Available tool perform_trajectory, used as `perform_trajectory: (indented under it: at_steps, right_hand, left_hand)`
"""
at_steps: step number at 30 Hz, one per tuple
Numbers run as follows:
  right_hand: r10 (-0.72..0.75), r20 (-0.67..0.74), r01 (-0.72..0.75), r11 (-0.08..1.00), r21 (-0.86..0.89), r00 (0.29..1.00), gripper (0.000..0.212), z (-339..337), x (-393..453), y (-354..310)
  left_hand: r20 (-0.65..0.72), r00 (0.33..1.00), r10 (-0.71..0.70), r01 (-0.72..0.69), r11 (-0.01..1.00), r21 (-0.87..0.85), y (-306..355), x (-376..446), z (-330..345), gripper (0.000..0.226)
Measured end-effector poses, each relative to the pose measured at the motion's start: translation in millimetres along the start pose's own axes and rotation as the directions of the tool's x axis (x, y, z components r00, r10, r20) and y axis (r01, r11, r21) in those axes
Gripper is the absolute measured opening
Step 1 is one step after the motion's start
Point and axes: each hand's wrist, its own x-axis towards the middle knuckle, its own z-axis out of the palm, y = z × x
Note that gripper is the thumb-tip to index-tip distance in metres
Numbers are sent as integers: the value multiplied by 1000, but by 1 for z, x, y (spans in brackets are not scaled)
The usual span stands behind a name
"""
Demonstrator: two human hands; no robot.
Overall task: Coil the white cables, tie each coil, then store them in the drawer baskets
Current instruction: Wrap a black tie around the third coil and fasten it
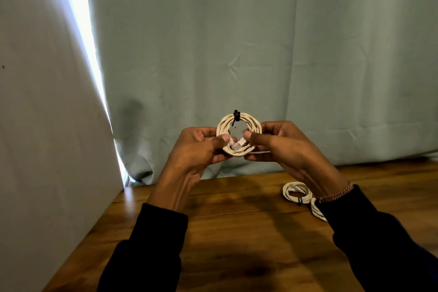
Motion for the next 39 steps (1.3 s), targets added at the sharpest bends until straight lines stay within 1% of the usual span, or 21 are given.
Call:
perform_trajectory:
  at_steps: [5,9,11,15,16,17,19,21,23,24,26,29,31,33,35,37,39]
  right_hand:
    - [17,-22,-18,1000,-13,1000,16,8,-2,-2]
    - [49,-15,-48,998,51,999,18,11,-4,-2]
    - [52,22,-53,996,73,998,18,13,-6,-3]
    - [122,49,-129,979,160,991,10,17,-8,-2]
    - [127,68,-137,975,174,990,11,17,-8,-2]
    - [115,104,-132,977,166,988,17,16,-8,-1]
    - [78,169,-96,990,100,983,30,15,-9,-2]
    - [63,149,-67,998,18,987,37,12,-10,-2]
    - [45,108,-44,999,-15,993,28,11,-9,-2]
    - [40,98,-41,999,3,994,22,11,-8,-1]
    - [38,99,-44,997,63,994,17,13,-7,1]
    - [39,132,-55,991,119,990,18,16,-6,1]
    - [53,114,-72,982,172,992,18,19,-5,1]
    - [67,80,-82,977,199,995,17,21,-5,3]
    - [63,57,-72,981,178,996,18,22,-6,3]
    - [44,53,-50,991,122,998,22,20,-6,4]
    - [35,65,-38,998,43,997,22,16,-6,3]
  left_hand:
    - [20,1000,-14,14,1000,-9,1,-1,1,19]
    - [55,998,-35,37,999,-33,2,-1,-2,26]
    - [72,997,-38,40,999,-28,3,-2,-4,24]
    - [87,995,-43,41,999,17,3,-2,-9,25]
    - [76,996,-45,44,999,20,3,-2,-9,25]
    - [57,997,-47,46,999,22,2,-1,-10,24]
    - [24,999,-34,33,999,42,1,0,-11,21]
    - [20,1000,-6,4,996,90,0,0,-9,20]
    - [16,1000,19,-21,990,136,-2,1,-6,19]
    - [10,1000,24,-26,989,144,-2,1,-4,17]
    - [4,1000,20,-20,990,137,-2,1,-3,14]
    - [38,999,-12,8,995,102,3,-2,-7,16]
    - [76,997,-30,25,998,66,6,-5,-9,15]
    - [75,997,-23,16,996,89,6,-6,-7,14]
    - [33,999,10,-14,991,136,6,-6,-5,13]
    - [5,1000,31,-31,992,123,5,-5,-4,15]
    - [3,999,43,-43,992,116,5,-6,-3,17]
